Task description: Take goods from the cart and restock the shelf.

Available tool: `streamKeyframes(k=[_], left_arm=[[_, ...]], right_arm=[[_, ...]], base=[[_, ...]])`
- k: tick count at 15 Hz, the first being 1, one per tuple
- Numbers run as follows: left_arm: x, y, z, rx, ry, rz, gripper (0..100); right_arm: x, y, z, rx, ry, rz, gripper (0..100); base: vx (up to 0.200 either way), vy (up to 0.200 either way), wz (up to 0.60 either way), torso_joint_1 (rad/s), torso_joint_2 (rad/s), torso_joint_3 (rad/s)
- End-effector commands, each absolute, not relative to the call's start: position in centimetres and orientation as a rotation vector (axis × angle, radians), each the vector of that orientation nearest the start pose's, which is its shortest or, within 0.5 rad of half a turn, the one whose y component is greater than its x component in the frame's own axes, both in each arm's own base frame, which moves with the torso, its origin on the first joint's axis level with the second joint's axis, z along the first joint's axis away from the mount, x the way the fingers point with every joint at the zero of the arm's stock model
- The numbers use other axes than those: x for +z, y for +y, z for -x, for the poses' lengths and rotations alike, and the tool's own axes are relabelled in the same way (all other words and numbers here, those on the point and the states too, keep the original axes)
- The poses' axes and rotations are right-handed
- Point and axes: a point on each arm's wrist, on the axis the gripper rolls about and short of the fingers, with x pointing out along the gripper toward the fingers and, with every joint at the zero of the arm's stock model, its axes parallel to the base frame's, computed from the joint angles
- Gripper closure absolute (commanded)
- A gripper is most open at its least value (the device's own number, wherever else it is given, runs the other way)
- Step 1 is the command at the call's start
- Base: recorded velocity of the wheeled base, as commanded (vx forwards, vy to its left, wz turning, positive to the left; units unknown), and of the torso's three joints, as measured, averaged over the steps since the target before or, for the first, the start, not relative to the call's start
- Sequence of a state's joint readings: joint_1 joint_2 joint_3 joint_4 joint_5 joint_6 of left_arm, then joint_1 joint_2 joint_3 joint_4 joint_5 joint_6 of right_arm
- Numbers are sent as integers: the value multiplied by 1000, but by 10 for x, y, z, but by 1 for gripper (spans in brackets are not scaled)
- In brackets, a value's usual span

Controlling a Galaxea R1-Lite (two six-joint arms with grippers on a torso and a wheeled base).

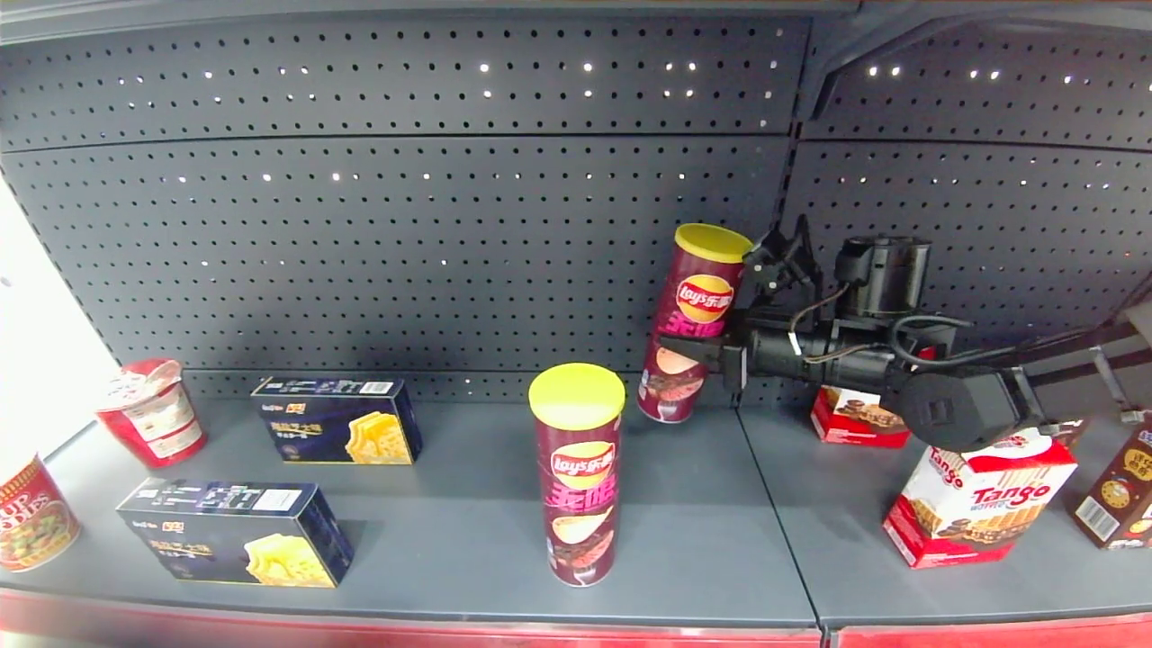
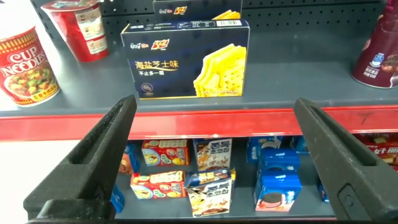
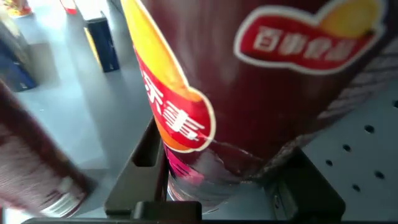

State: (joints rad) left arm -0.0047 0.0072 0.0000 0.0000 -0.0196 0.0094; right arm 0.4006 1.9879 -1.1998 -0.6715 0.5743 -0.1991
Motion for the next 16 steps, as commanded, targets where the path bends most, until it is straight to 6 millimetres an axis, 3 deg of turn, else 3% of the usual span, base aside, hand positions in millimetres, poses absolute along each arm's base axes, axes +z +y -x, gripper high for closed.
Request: streamKeyframes(k=[1,8,16], left_arm=[[76,0,22,-25,9,-9,0],[76,0,22,-25,9,-9,0],[76,0,22,-25,9,-9,0]], right_arm=[[177,174,-374,995,40,185,100],[153,185,-382,1022,70,223,100],[145,206,-386,1060,57,224,100]], base=[[0,0,0,0,0,0],[0,0,0,0,0,0],[0,0,0,0,0,0]])
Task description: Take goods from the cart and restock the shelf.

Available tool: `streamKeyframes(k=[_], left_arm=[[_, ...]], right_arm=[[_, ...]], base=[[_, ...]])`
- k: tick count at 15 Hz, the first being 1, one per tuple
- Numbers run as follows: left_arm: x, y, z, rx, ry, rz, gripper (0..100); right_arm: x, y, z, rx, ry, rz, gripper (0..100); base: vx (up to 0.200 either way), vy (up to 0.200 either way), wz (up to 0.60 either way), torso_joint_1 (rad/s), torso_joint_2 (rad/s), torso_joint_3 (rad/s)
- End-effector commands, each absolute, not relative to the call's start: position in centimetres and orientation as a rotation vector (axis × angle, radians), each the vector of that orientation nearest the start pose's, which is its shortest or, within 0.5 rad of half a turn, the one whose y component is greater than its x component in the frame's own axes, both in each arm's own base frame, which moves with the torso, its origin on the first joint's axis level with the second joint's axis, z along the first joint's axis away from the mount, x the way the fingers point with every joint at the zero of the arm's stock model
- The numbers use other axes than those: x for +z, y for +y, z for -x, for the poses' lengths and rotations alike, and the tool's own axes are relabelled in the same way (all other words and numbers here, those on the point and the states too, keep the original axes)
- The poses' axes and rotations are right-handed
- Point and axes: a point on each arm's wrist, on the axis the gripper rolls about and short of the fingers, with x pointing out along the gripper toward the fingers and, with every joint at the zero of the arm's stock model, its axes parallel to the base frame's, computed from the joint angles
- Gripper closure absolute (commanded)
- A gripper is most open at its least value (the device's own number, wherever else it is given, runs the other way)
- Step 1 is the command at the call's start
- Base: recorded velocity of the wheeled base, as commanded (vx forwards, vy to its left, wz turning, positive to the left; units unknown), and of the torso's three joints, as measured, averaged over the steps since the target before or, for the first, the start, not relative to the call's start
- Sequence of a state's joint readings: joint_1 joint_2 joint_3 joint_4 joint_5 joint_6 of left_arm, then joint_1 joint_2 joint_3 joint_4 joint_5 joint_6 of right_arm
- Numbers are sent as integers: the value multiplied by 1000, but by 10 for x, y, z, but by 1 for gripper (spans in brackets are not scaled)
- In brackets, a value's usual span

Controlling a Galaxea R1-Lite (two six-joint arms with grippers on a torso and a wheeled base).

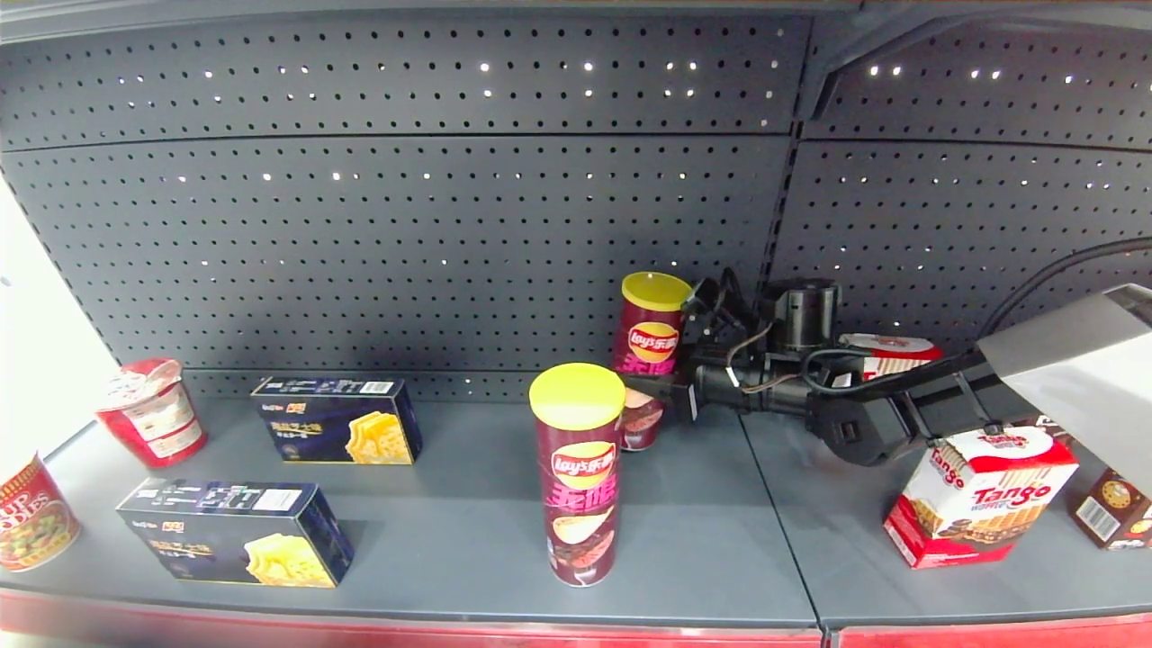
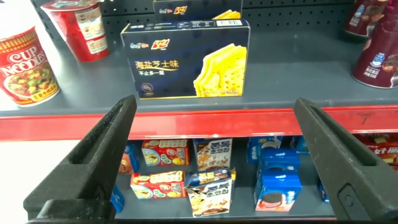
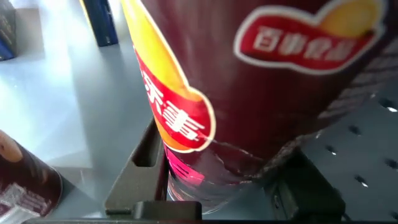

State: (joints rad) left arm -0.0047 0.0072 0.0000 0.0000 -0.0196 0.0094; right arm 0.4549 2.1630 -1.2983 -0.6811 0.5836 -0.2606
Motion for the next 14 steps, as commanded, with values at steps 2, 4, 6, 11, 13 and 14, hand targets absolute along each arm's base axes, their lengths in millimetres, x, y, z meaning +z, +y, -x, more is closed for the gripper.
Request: streamKeyframes(k=[2,4,6,11,13,14], left_arm=[[76,0,22,-25,9,-9,0],[76,0,22,-25,8,-9,0],[76,0,22,-25,9,-9,0],[76,0,22,-25,9,-9,0],[76,0,22,-25,8,-9,0],[76,0,22,-25,9,-9,0]], right_arm=[[145,208,-386,1066,53,224,100],[143,209,-388,1066,55,224,100],[145,210,-390,1065,45,225,100],[139,213,-393,1065,51,227,100],[137,214,-393,1060,54,229,0],[137,214,-393,1062,55,228,0]], base=[[0,0,0,0,0,0],[0,0,0,0,0,0],[0,0,0,0,0,0],[0,0,0,0,0,0],[0,0,0,0,0,0],[0,0,0,0,0,0]])
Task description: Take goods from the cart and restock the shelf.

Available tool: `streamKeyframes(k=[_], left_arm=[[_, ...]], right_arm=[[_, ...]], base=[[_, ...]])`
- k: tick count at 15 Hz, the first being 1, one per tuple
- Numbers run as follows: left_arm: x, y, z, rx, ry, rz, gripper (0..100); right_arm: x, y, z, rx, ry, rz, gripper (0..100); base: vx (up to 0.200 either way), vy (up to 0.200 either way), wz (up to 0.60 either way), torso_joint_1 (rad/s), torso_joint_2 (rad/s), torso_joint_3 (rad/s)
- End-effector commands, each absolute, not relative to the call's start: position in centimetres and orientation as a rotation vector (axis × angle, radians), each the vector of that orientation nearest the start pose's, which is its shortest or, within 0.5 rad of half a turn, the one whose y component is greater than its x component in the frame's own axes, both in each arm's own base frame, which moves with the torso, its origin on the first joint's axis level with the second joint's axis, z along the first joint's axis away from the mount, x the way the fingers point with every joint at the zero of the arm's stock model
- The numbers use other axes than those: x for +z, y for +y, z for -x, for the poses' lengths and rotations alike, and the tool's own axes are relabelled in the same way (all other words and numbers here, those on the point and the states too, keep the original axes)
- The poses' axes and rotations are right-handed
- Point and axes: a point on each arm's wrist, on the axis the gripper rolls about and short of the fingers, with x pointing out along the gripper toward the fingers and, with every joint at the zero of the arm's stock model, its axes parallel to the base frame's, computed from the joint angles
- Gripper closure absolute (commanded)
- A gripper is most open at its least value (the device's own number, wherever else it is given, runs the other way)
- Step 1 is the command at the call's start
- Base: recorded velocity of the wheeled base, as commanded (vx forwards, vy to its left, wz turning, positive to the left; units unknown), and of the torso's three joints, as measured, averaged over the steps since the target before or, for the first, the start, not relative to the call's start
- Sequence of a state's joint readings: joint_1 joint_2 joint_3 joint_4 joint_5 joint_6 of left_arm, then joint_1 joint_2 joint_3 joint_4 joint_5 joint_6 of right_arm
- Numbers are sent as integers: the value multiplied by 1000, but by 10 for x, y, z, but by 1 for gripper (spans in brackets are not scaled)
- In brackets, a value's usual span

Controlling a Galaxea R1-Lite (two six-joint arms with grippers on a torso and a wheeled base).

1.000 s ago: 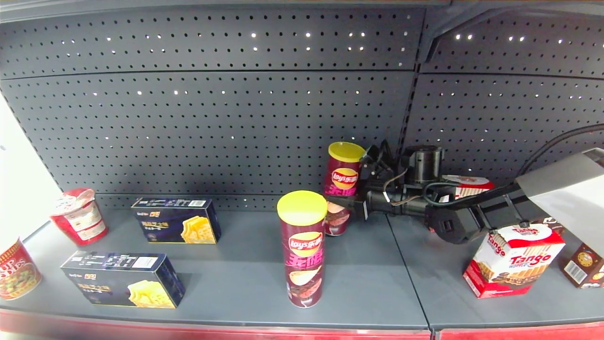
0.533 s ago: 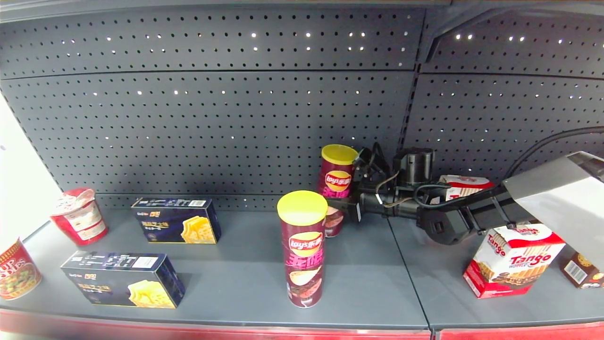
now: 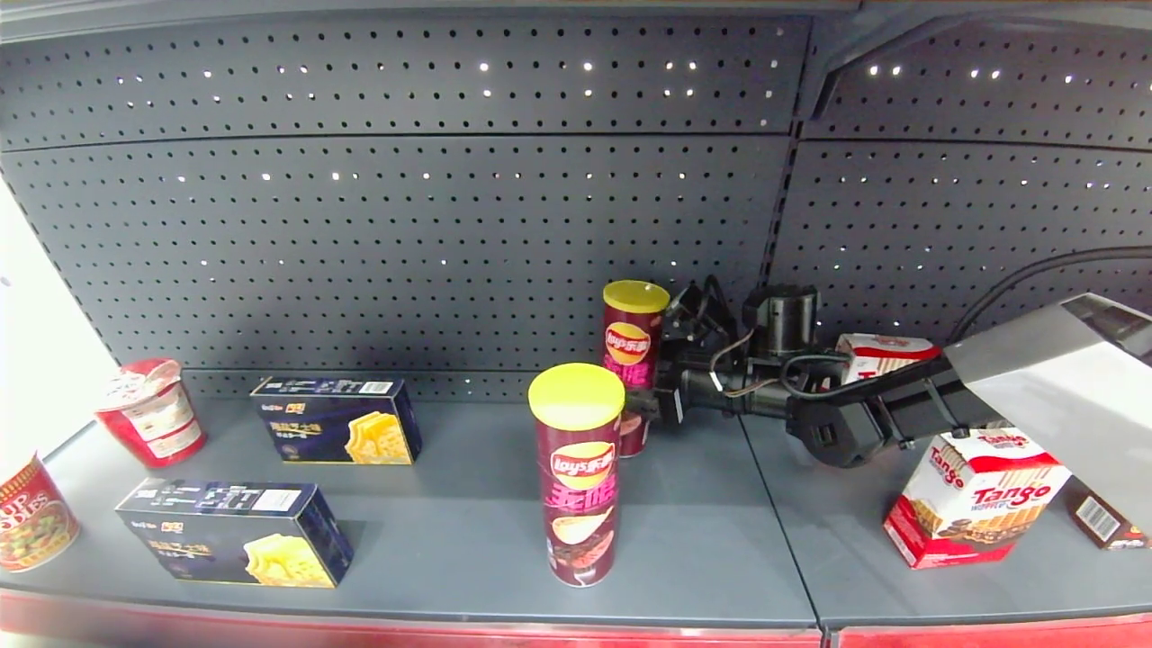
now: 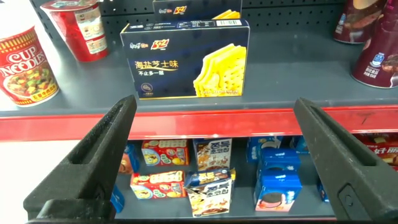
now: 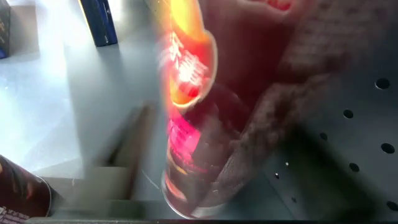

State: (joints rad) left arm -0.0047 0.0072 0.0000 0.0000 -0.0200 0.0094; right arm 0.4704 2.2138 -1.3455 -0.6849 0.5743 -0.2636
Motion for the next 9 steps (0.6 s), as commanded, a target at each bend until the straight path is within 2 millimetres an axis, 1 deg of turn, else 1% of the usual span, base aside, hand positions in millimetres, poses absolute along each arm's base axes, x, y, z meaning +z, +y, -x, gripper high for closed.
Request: streamKeyframes(k=[1,4,7,9], left_arm=[[76,0,22,-25,8,-9,0],[76,0,22,-25,8,-9,0],[76,0,22,-25,9,-9,0],[76,0,22,-25,8,-9,0]], right_arm=[[137,213,-392,1062,59,228,0],[137,210,-387,1061,72,228,0],[131,196,-382,1041,98,253,0],[131,190,-381,1022,94,257,0]], base=[[0,0,0,0,0,0],[0,0,0,0,0,0],[0,0,0,0,0,0],[0,0,0,0,0,0]])
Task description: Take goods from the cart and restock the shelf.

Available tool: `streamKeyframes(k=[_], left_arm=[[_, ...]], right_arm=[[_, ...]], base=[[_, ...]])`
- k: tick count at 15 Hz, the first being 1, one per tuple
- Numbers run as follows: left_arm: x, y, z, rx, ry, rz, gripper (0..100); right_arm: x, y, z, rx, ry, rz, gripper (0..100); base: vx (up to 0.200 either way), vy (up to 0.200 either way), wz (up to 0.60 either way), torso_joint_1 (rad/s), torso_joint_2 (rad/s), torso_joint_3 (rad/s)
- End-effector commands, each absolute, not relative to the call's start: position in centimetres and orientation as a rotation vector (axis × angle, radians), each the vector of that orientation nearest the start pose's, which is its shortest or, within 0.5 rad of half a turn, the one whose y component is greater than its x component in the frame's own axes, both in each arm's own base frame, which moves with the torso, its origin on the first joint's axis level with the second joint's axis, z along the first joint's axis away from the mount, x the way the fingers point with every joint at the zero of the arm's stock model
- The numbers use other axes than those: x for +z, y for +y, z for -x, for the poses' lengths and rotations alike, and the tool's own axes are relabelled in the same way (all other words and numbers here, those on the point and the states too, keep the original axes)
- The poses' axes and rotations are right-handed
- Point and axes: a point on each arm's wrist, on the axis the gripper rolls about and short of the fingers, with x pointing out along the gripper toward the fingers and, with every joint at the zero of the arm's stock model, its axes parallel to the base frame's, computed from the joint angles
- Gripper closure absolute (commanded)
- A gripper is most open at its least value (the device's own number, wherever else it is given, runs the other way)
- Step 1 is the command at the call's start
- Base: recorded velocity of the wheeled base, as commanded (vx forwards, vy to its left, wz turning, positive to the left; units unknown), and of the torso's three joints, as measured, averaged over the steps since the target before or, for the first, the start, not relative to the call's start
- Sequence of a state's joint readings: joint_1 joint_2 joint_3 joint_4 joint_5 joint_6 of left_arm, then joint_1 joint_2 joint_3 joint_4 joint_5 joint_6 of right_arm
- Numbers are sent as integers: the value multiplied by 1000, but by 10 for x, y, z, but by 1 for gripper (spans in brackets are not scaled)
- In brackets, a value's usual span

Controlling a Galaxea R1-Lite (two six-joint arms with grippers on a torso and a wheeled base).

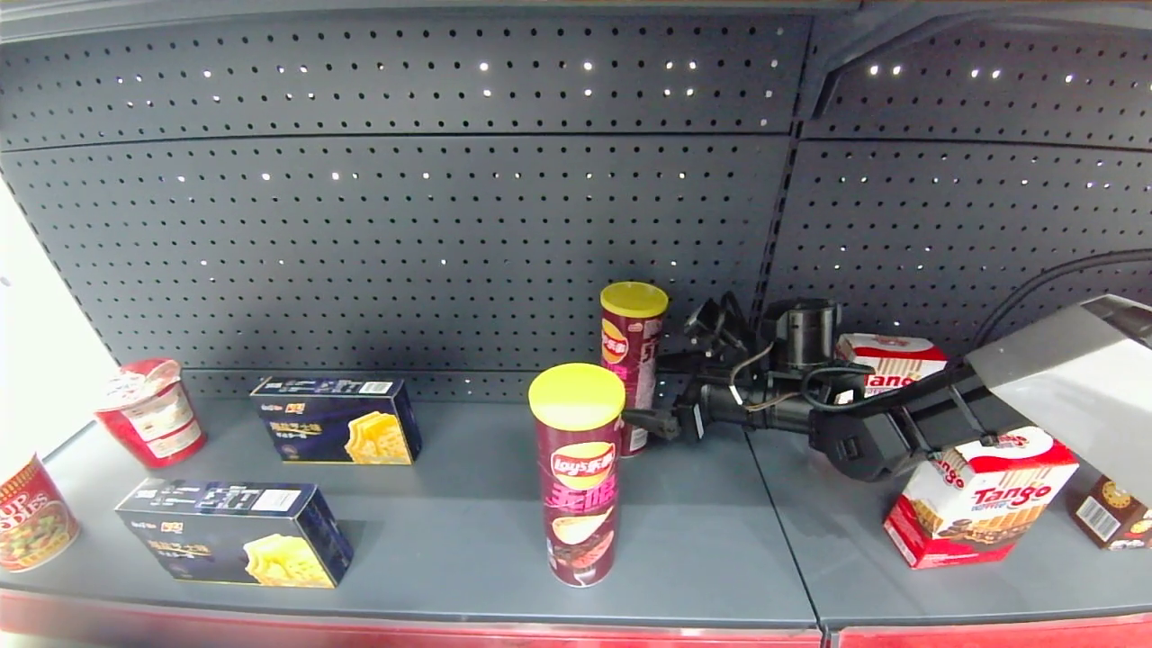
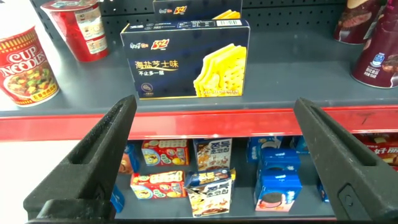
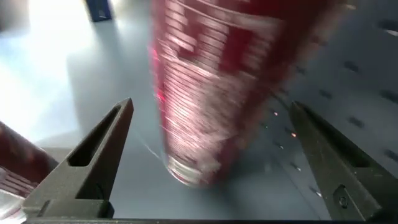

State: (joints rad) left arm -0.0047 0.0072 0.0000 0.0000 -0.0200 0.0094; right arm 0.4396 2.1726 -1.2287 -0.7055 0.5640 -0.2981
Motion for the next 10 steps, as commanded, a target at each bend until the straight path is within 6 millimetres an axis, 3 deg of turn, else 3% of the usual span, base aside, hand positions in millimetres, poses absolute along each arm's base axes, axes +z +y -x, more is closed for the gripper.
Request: streamKeyframes(k=[1,6,10], left_arm=[[76,0,22,-25,8,-9,0],[76,0,22,-25,8,-9,0],[76,0,22,-25,8,-9,0]], right_arm=[[131,185,-381,999,93,258,0],[129,167,-387,847,128,267,0],[130,160,-387,822,121,263,0]], base=[[0,0,0,0,0,0],[0,0,0,0,0,0],[0,0,0,0,0,0]])
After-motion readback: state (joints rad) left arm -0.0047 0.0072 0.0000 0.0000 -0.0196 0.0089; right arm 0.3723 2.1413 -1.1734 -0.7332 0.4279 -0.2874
